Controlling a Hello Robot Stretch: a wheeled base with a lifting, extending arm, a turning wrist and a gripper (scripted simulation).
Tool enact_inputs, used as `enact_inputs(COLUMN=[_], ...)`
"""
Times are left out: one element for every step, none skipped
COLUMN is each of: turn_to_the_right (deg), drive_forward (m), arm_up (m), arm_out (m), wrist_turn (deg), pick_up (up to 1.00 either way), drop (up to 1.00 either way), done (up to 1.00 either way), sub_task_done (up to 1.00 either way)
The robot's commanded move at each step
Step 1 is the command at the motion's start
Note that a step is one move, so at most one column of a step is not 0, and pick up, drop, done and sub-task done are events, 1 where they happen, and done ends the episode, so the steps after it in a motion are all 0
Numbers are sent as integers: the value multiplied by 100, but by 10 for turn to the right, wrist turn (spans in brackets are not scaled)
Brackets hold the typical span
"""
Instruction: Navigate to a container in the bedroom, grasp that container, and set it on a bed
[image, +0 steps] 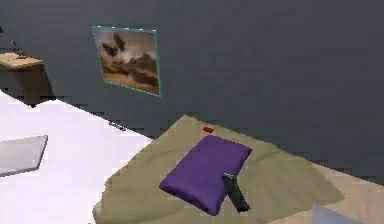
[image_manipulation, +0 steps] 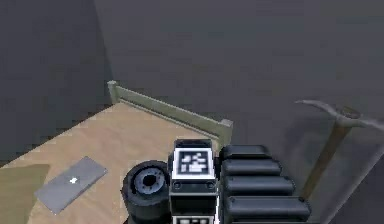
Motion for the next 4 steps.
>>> enact_inputs(turn_to_the_right=[450, 180, -450, -450], drive_forward=[0, 0, 0, 0], arm_up=[0, 0, 0, 0], arm_out=[0, 0, 0, 0], wrist_turn=[0, 0, 0, 0], pick_up=[0, 0, 0, 0], drop=[0, 0, 0, 0], done=[0, 0, 0, 0], sub_task_done=[0, 0, 0, 0])
